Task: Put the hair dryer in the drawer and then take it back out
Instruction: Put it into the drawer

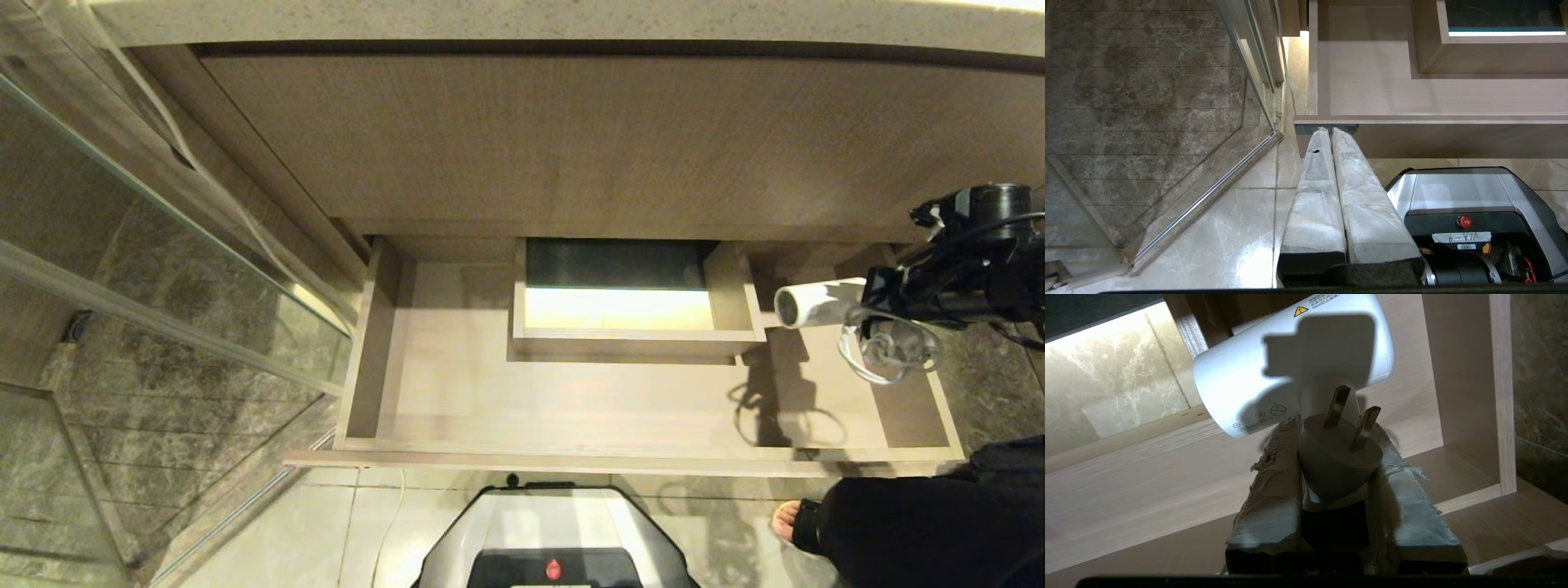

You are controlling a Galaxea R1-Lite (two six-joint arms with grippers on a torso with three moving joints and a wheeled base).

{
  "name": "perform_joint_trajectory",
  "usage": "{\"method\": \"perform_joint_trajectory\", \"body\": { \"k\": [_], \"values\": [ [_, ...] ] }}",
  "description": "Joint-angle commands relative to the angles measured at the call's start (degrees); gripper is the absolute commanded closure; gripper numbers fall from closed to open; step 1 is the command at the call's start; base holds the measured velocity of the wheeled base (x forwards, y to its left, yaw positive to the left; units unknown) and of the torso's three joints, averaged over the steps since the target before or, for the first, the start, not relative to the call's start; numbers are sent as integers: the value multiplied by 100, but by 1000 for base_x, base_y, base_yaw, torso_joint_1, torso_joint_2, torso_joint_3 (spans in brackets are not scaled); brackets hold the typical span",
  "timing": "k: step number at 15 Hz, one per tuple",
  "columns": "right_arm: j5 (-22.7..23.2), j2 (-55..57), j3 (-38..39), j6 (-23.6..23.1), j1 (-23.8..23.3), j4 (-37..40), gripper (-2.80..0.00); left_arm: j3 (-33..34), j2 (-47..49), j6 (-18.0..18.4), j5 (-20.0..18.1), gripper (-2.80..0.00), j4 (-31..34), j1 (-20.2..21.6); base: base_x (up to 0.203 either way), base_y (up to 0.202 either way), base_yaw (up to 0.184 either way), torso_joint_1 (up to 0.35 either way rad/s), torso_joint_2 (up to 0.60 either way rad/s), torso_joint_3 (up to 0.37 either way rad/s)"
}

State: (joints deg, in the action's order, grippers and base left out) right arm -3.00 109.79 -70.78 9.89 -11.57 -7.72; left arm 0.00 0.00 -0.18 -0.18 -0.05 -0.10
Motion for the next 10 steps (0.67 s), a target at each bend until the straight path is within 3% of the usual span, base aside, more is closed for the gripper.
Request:
{"method": "perform_joint_trajectory", "body": {
  "k": [1,10],
  "values": [
    [-8,265,-114,-2,-3,-83,0,5,0,1,1,0,-3,1,0,0,0,0,0,0],
    [-261,1450,-1117,-349,-44,-570,0,0,0,-1,1,0,-3,-7,0,0,0,0,0,0]
  ]
}}
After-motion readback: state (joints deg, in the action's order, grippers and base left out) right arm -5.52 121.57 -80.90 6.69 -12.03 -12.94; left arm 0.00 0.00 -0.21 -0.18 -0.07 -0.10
